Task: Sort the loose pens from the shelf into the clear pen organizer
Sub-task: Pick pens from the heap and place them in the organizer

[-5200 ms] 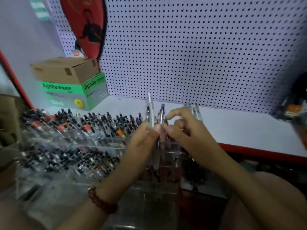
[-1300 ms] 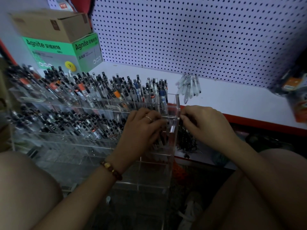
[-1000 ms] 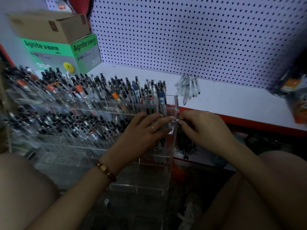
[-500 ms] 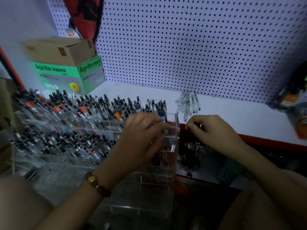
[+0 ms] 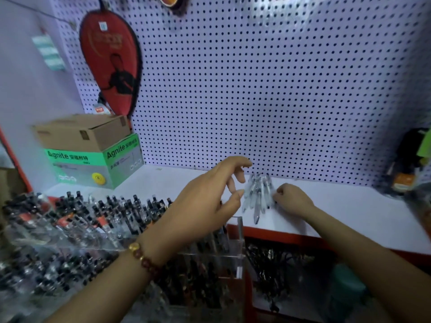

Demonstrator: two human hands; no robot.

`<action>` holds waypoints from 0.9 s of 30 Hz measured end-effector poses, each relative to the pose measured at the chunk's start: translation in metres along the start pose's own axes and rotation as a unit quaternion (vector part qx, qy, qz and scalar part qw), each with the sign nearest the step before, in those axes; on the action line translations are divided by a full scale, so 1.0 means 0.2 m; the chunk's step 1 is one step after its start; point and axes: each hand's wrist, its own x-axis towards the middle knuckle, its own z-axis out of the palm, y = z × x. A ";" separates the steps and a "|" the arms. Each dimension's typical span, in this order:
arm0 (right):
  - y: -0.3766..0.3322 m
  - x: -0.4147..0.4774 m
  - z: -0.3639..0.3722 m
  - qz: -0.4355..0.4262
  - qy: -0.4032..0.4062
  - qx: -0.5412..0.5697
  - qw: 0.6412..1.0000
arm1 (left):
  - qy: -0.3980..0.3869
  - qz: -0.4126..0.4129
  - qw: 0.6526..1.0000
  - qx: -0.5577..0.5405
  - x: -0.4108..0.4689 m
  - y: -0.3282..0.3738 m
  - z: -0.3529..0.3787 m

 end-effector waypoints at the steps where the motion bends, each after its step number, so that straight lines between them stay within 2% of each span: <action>1: 0.00 0.02 0.01 0.004 0.002 -0.006 1.000 | -0.007 0.003 1.000 0.012 0.01 -0.01 0.01; 8: -0.03 0.10 -0.06 0.085 -0.079 0.045 0.992 | -0.016 -0.027 0.999 0.027 0.09 -0.06 0.05; 13: 0.00 0.07 -0.14 0.087 -0.038 0.092 0.991 | -0.010 -0.085 0.995 -0.050 0.18 -0.07 0.09; 15: -0.03 0.02 -0.22 0.037 -0.002 0.146 0.989 | -0.003 -0.114 0.986 -0.123 0.23 -0.10 0.10; 17: -0.13 -0.08 -0.30 -0.051 0.003 0.230 0.972 | 0.019 -0.150 0.969 -0.197 0.28 -0.10 0.11; 19: -0.25 -0.22 -0.37 -0.126 -0.035 0.324 0.937 | 0.040 -0.193 0.939 -0.280 0.33 -0.09 0.14; 21: -0.35 -0.32 -0.38 -0.184 -0.078 0.366 0.909 | 0.049 -0.225 0.912 -0.338 0.36 -0.08 0.17; 25: -0.40 -0.36 -0.32 -0.227 -0.102 0.372 0.894 | 0.061 -0.178 0.922 -0.338 0.37 -0.05 0.20; 27: -0.36 -0.33 -0.34 -0.244 -0.156 0.389 0.875 | 0.063 -0.170 0.924 -0.336 0.36 -0.05 0.21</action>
